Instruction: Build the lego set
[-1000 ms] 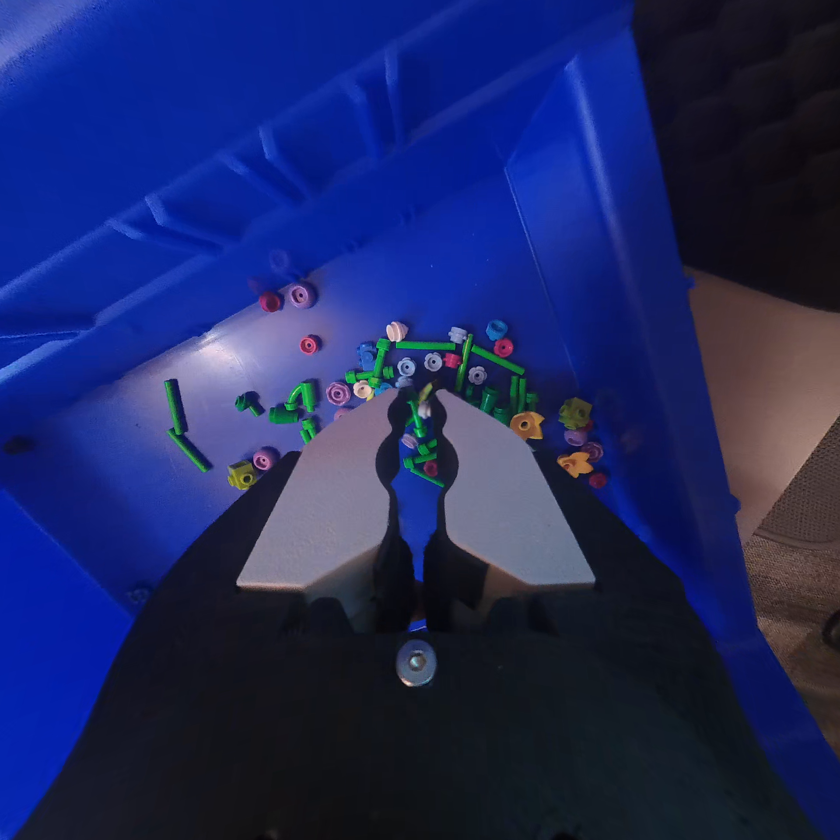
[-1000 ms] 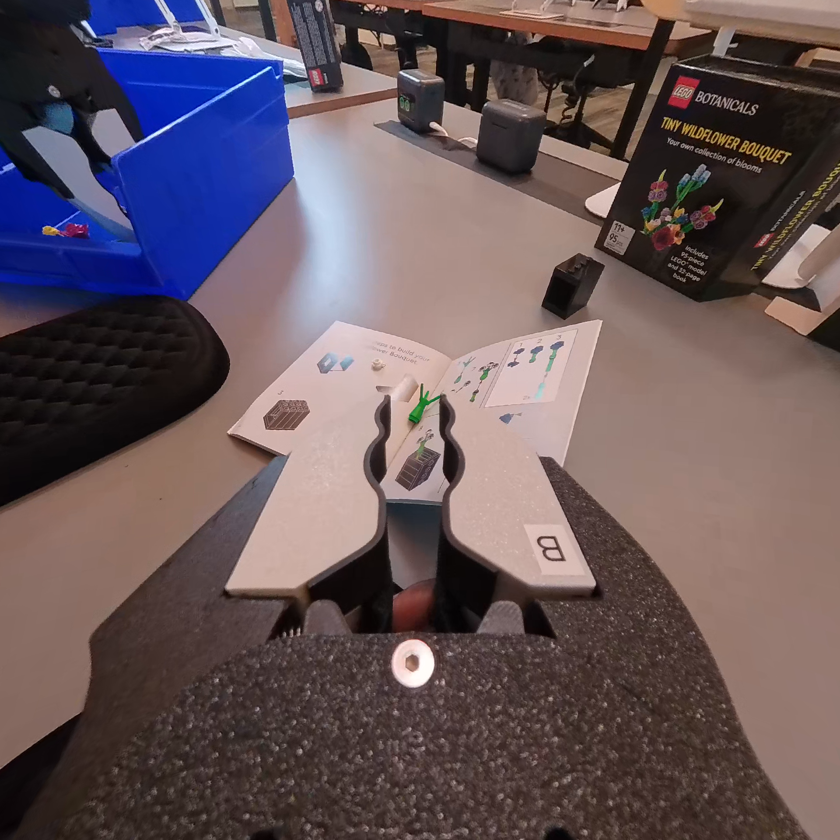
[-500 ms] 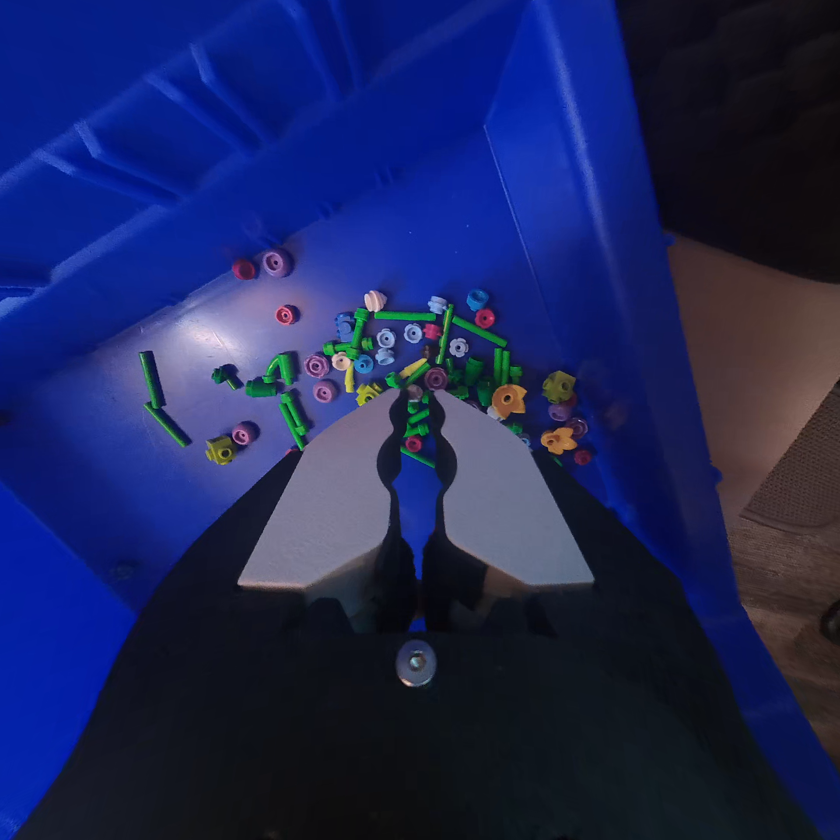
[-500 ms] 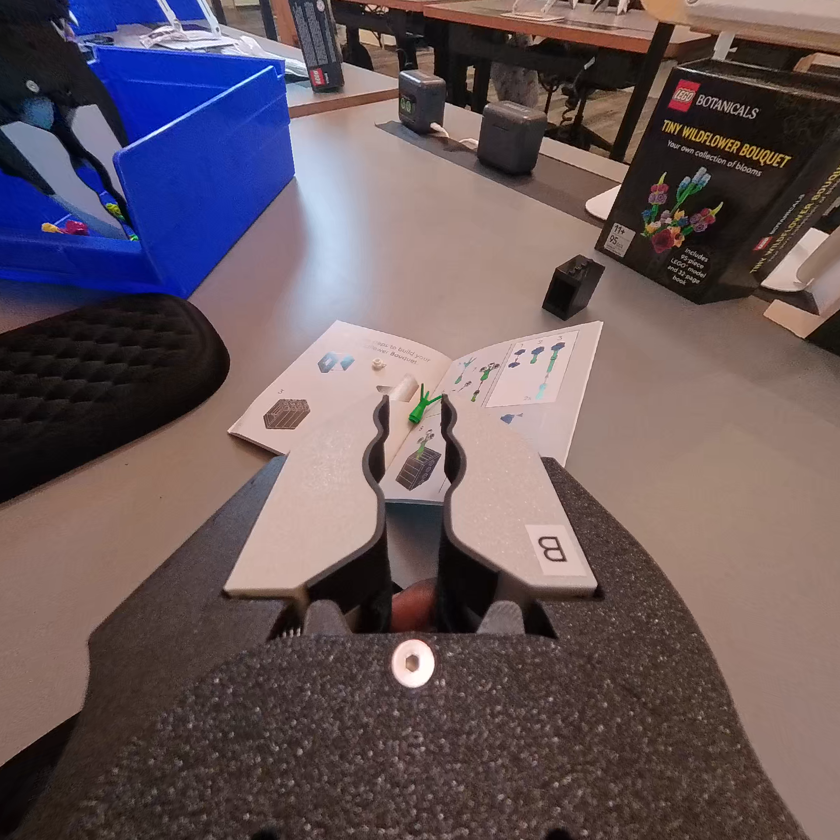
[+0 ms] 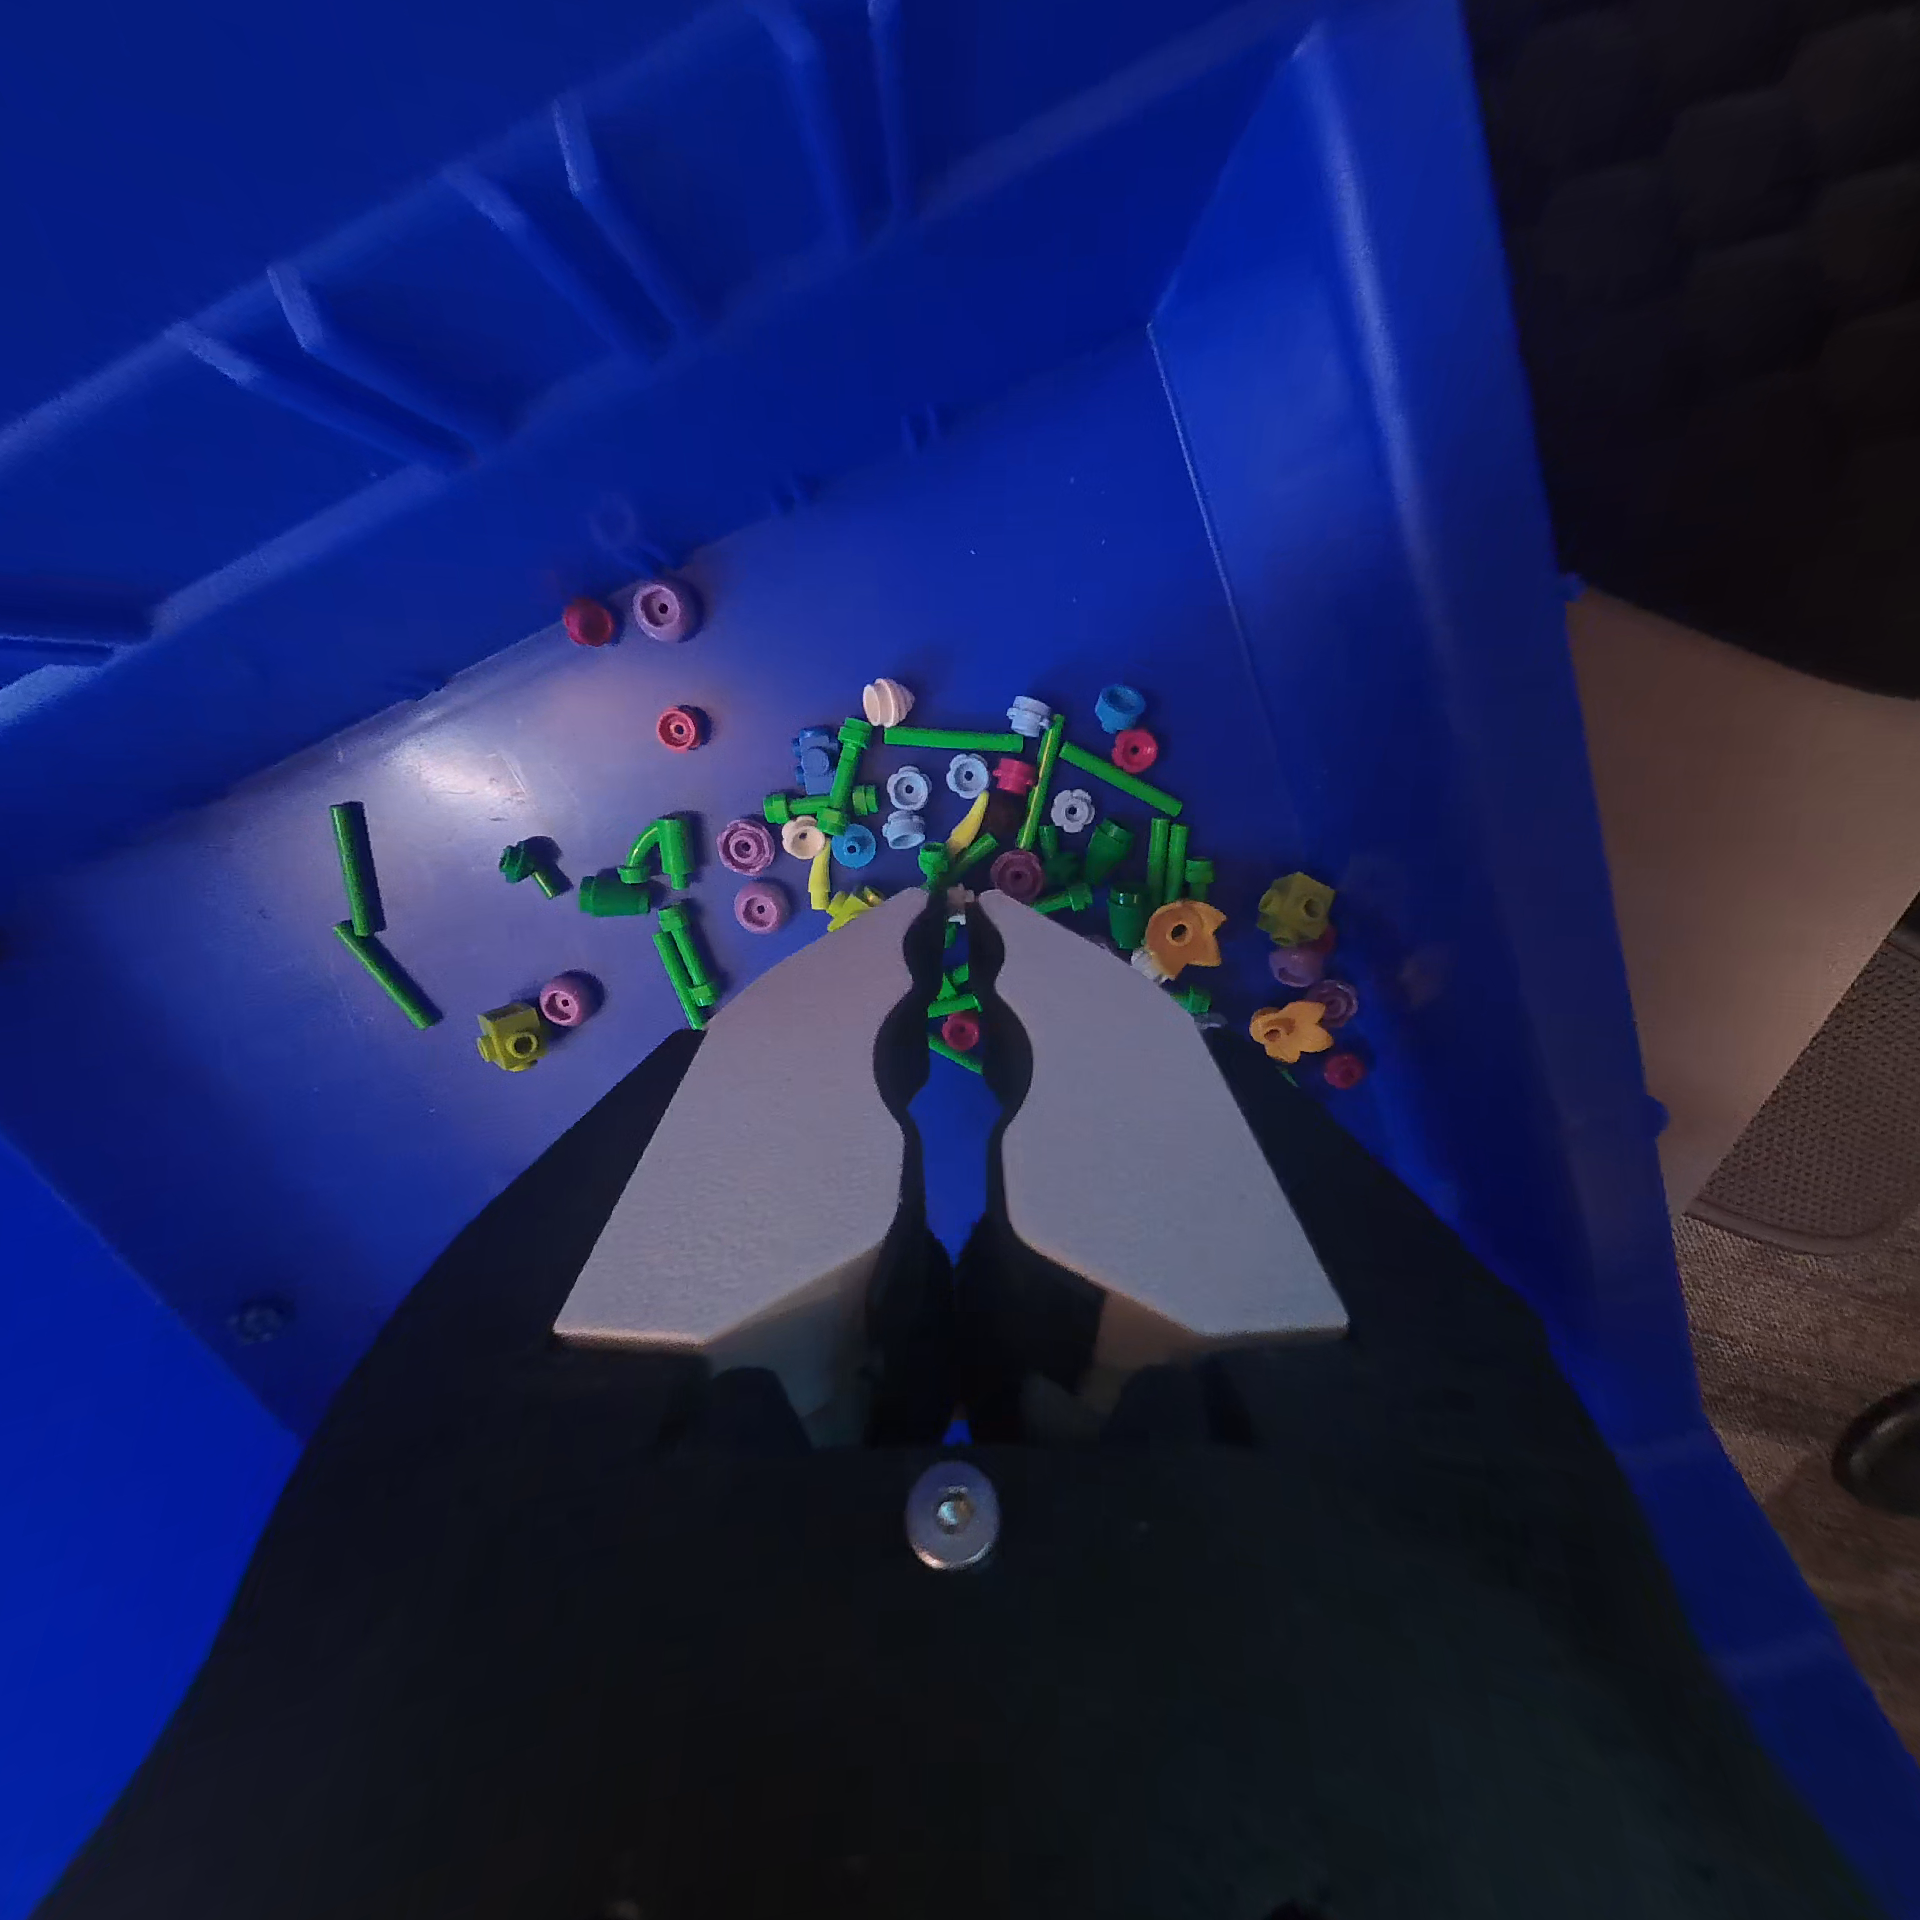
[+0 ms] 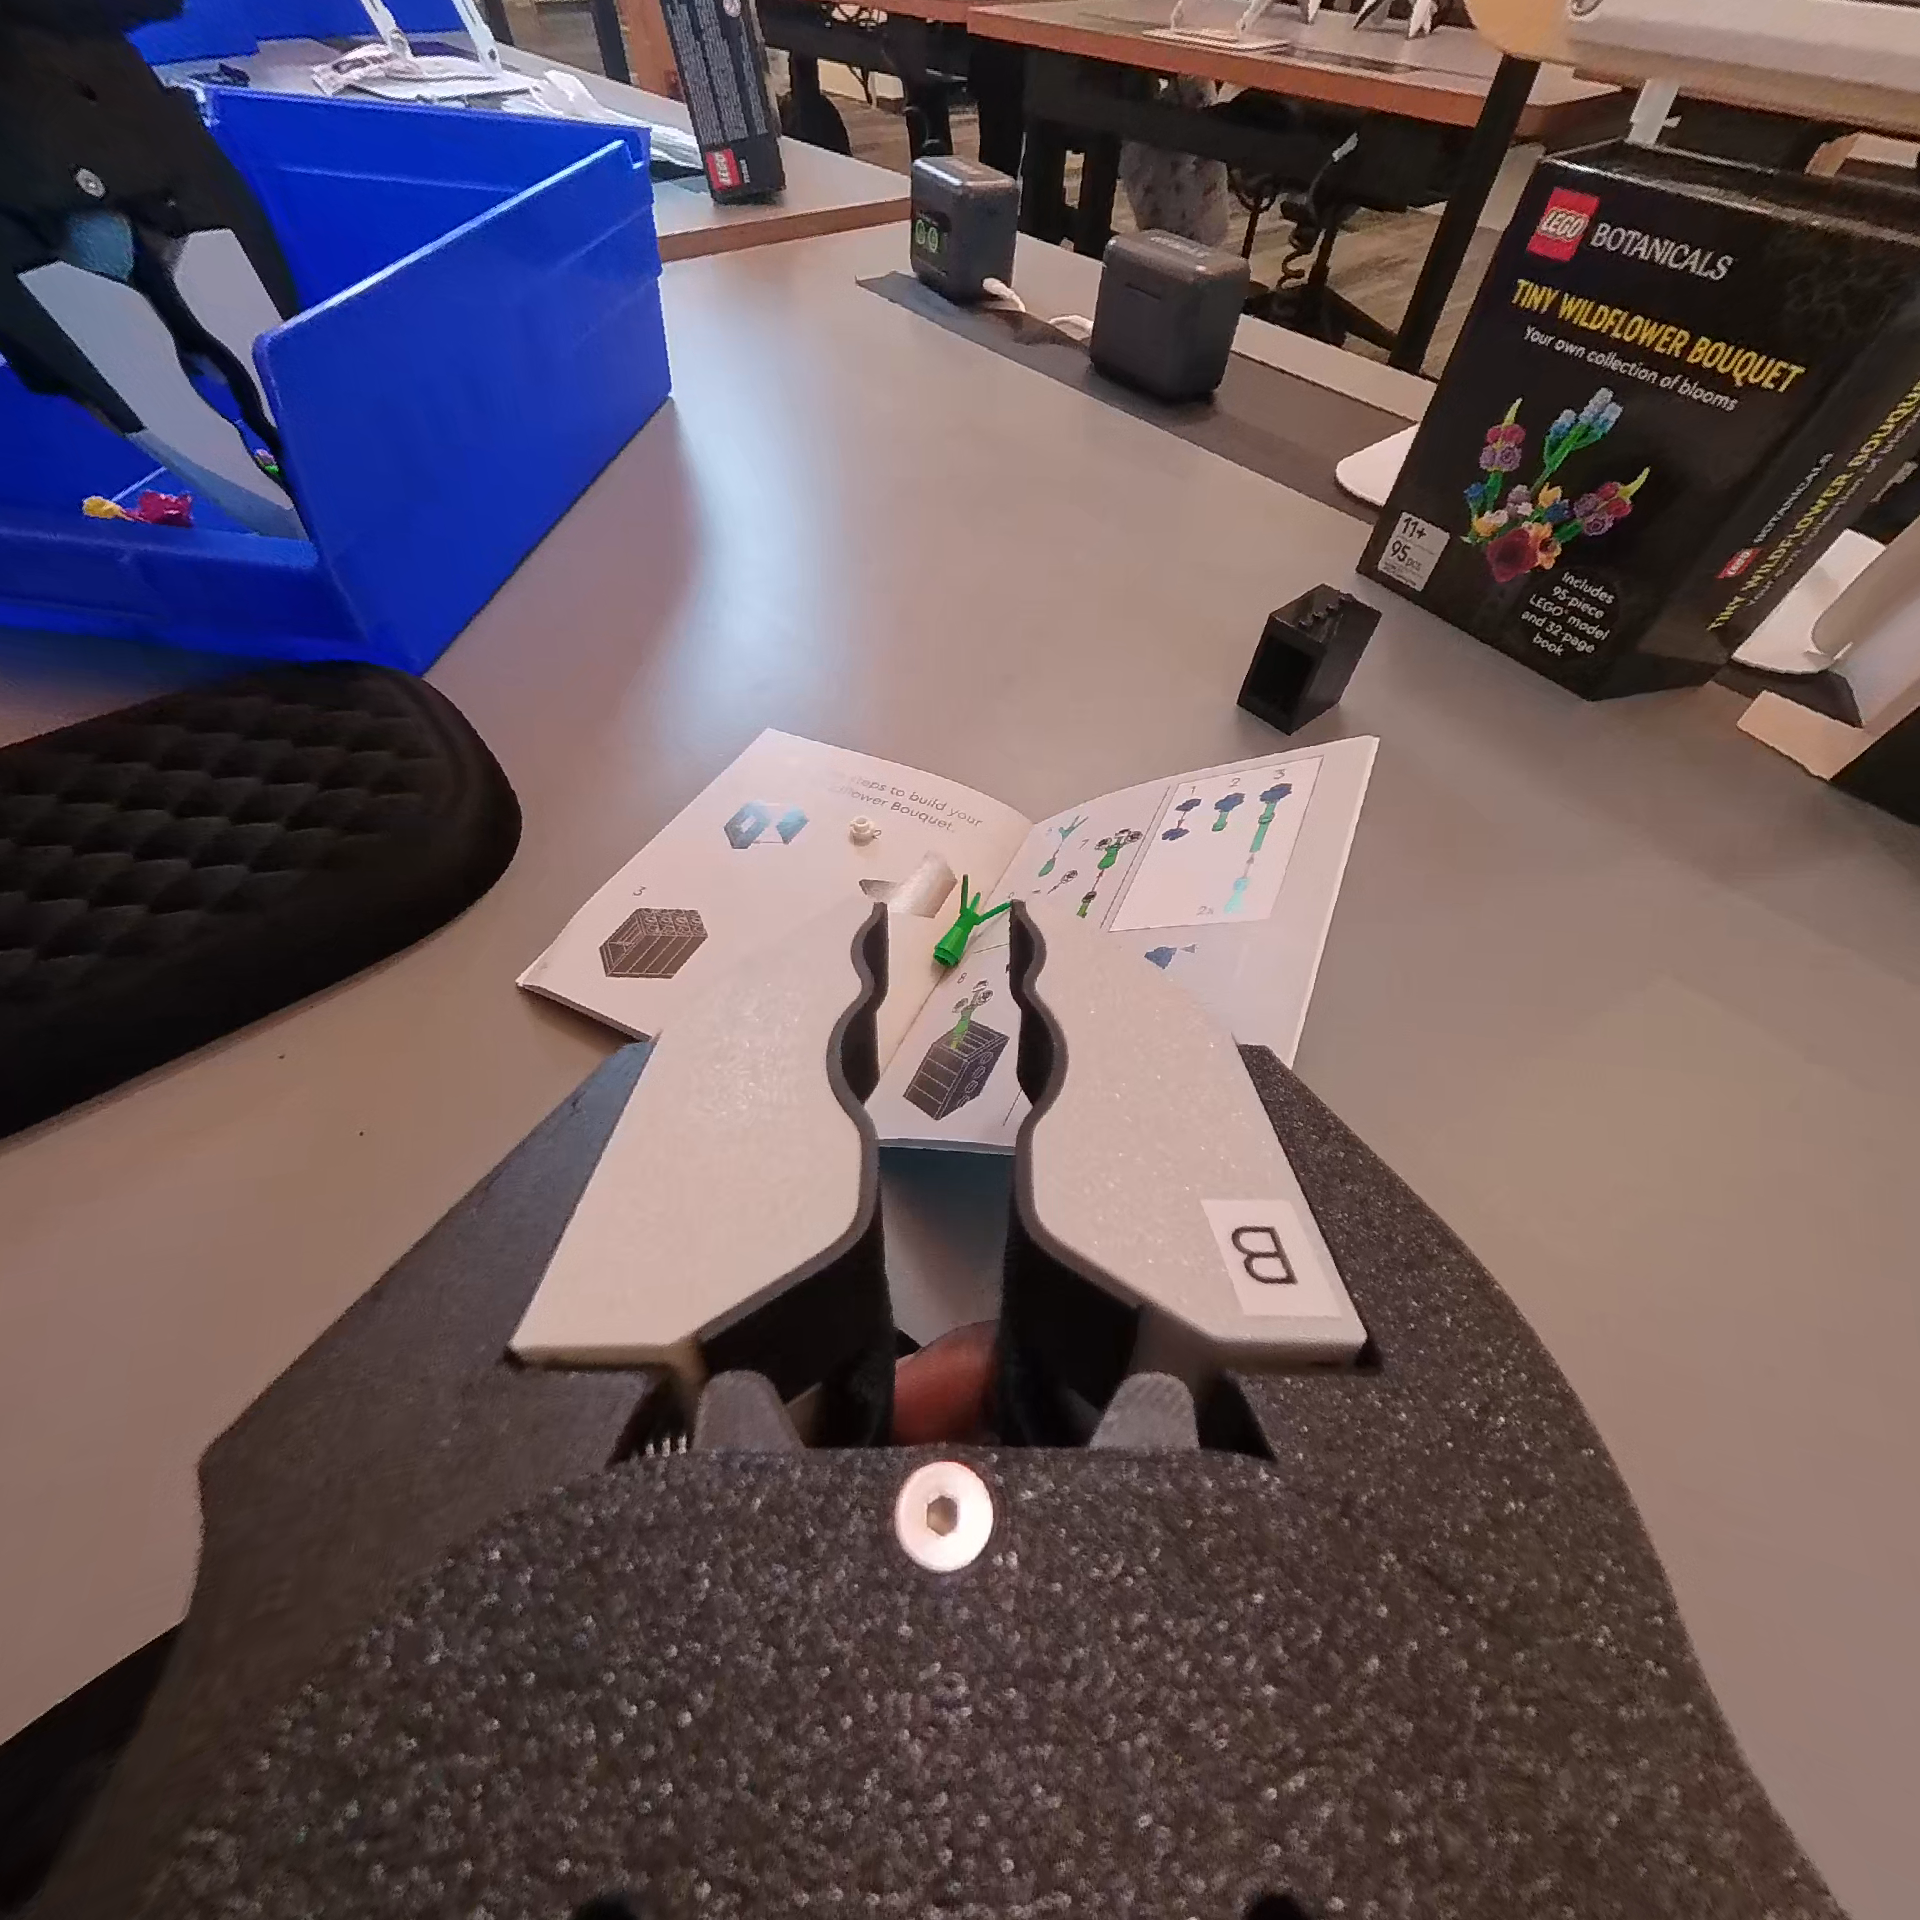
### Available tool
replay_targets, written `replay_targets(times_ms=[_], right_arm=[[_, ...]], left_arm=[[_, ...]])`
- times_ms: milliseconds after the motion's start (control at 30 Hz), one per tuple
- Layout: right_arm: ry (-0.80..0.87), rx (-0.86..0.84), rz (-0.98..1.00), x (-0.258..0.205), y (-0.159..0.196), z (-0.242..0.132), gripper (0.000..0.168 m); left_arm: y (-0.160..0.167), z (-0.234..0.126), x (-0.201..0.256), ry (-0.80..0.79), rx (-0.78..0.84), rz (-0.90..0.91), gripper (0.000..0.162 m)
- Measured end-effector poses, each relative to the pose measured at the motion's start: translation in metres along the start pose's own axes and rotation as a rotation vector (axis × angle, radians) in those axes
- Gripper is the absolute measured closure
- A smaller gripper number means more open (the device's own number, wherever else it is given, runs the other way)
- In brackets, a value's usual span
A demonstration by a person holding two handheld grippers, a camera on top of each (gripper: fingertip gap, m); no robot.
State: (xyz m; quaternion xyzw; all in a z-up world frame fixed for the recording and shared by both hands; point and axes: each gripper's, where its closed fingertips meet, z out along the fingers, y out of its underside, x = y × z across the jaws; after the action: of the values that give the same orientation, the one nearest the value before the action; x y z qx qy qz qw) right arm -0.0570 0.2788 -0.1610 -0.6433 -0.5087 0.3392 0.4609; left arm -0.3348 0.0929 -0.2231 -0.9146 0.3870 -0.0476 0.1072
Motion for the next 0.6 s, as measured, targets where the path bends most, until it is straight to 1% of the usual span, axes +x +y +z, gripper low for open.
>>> replay_targets(times_ms=[200, 300, 367, 400, 467, 533, 600], right_arm=[[0.001, -0.003, -0.001, 0.0, 0.001, 0.0, 0.147], [-0.002, -0.001, 0.002, 0.0, 0.0, 0.0, 0.147], [-0.008, -0.001, 0.004, -0.001, 0.0, 0.001, 0.146], [-0.013, 0.002, 0.002, -0.001, -0.001, 0.0, 0.146], [-0.025, 0.024, -0.009, -0.003, -0.004, -0.002, 0.145], [-0.043, 0.066, -0.035, -0.008, -0.013, -0.004, 0.141], [-0.102, 0.139, -0.08, -0.023, -0.031, -0.008, 0.139]], left_arm=[[-0.004, -0.007, -0.001, 0.002, 0.04, -0.021, 0.158], [-0.019, -0.021, -0.002, 0.008, 0.15, -0.092, 0.158], [-0.038, -0.036, -0.004, 0.008, 0.294, -0.17, 0.158], [-0.052, -0.046, -0.004, 0.015, 0.391, -0.218, 0.158], [-0.085, -0.073, 0.0, 0.048, 0.639, -0.315, 0.159], [-0.119, -0.104, 0.01, 0.115, 0.883, -0.386, 0.158], [-0.15, -0.127, 0.024, 0.225, 1.098, -0.461, 0.159]])
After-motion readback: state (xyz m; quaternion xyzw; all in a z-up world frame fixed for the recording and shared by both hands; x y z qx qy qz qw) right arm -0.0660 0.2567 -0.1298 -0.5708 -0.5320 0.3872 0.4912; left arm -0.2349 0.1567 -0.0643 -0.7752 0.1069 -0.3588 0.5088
